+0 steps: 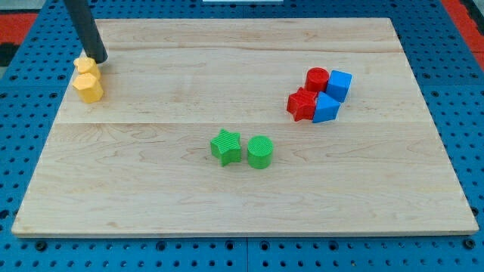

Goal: Point at the red star

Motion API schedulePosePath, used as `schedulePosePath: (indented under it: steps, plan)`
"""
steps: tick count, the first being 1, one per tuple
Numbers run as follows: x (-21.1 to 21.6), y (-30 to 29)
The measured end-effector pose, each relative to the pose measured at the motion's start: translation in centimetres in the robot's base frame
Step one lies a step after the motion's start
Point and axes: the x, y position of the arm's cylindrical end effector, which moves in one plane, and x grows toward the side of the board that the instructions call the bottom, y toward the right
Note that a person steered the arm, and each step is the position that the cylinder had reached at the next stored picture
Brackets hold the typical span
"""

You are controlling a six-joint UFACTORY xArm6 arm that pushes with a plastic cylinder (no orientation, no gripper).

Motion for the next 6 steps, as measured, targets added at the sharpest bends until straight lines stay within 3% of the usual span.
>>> schedulePosePath:
  steps: [1,2,3,5,6]
  plan:
    - [1.3,0.1]
    - [-0.1,0.8]
    - [0.4,5.4]
    - [8.3,18.8]
    - [11.1,22.7]
